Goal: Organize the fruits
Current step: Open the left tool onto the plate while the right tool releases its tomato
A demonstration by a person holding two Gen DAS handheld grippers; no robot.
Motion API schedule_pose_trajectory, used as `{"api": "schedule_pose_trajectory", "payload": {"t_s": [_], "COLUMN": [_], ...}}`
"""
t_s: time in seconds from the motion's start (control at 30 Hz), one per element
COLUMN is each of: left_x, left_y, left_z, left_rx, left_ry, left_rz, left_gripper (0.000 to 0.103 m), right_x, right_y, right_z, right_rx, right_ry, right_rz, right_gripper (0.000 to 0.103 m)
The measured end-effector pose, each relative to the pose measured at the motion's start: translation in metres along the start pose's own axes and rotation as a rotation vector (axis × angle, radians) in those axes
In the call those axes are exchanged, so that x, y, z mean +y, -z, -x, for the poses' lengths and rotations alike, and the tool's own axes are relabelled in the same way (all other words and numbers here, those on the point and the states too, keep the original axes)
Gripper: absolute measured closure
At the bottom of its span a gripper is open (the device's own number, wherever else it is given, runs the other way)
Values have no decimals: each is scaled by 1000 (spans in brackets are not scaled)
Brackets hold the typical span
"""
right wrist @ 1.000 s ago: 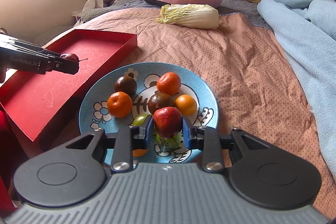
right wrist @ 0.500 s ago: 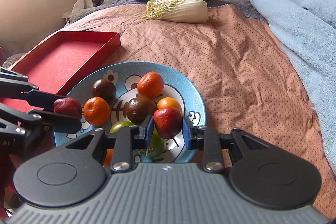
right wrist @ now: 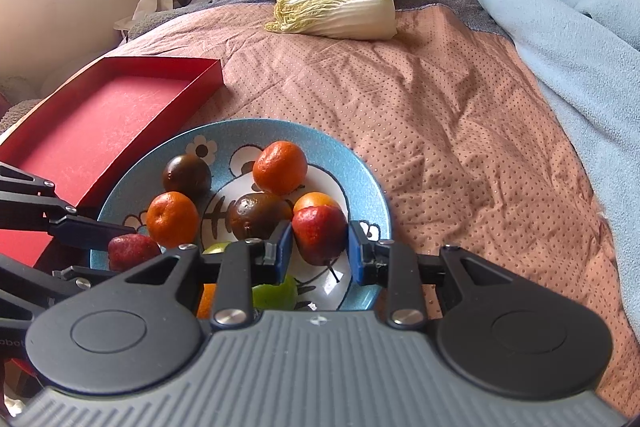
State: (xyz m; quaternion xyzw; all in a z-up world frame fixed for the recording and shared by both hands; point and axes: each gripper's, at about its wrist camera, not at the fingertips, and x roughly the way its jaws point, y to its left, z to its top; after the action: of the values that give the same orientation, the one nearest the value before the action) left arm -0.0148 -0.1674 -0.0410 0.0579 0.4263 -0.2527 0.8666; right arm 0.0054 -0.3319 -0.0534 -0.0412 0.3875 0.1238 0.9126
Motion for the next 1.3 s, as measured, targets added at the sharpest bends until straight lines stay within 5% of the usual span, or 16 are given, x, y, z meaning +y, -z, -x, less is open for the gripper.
{"api": "schedule_pose_trajectory", "payload": {"t_s": [0.17, 0.27, 0.33, 0.4, 0.73, 0.83, 1.3], "left_x": [1, 2, 2, 1, -1, -4, -12], "left_y": [1, 1, 1, 1, 4, 8, 24], "left_z": [0, 1, 4, 6, 18, 26, 48], "left_rx": [7, 2, -13, -28, -39, -69, -93], "left_ry": [-1, -8, -26, -36, -70, -97, -91], "left_rz": [9, 20, 21, 17, 20, 3, -18], "left_gripper": [65, 60, 47, 39, 36, 21, 20], "right_x": [1, 3, 5, 6, 12, 13, 18], "right_y": [-1, -1, -1, -2, -3, -2, -1], "right_z": [3, 10, 18, 22, 47, 55, 83], "right_rx": [-5, -38, -77, -81, -107, -110, -124], "right_ry": [6, 30, 54, 55, 40, 32, 29], "right_rz": [-4, -11, -10, -9, -35, -43, -44], "right_gripper": [66, 10, 3, 2, 0, 0, 0]}}
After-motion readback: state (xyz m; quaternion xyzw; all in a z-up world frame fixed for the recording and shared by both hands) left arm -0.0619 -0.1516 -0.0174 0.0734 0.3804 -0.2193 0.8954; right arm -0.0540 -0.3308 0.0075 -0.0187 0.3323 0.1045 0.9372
